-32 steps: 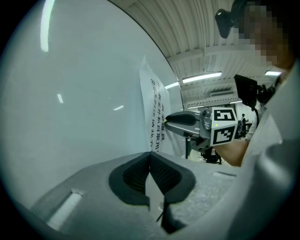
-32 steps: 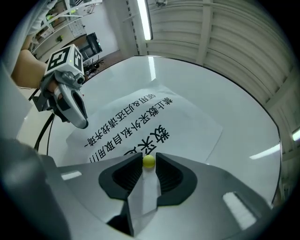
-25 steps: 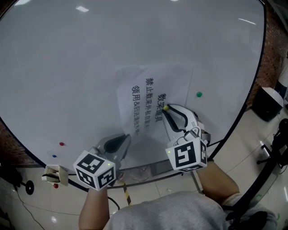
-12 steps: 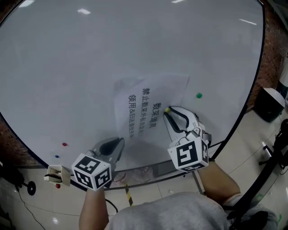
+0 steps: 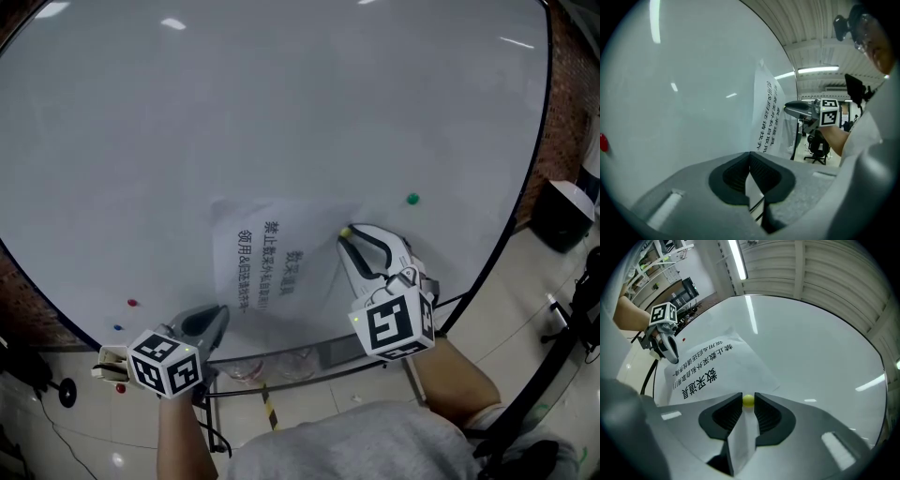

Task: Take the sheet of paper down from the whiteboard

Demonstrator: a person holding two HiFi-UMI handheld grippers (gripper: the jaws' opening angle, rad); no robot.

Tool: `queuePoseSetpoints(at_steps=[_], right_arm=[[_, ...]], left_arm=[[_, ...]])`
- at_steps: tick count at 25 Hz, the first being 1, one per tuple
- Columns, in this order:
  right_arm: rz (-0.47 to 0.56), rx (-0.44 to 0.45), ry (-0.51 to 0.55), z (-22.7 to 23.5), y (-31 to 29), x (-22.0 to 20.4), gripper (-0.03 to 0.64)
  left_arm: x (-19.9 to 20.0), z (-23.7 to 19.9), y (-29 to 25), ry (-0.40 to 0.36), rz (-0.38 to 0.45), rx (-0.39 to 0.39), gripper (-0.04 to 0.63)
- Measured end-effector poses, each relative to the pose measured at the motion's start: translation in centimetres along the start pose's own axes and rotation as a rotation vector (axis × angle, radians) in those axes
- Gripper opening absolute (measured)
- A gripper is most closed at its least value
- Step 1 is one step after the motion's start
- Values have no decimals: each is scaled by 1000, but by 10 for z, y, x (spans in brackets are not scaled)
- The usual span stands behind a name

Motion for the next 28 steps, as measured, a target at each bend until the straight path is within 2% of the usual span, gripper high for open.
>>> queuePoseSetpoints(at_steps=[4, 14, 28], right_arm=[[0, -6, -1, 0, 1, 0, 83], [3, -8, 0, 5, 4, -3, 83], [-2, -25, 32, 11, 2, -6, 84]], left_arm=[[-8, -7, 6, -16, -32, 64, 3], [-33, -7, 25, 34, -59, 123, 3], [-27, 28, 30, 16, -30, 89, 3]])
Point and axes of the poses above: the fingertips, and each gripper's own axes: y backward along the fingers, z to its right, x out of its top, the point moved 6 cm from there along y, backward along the fingers, and after that the axes turned 8 degrees about y, right-handed, at the moved point
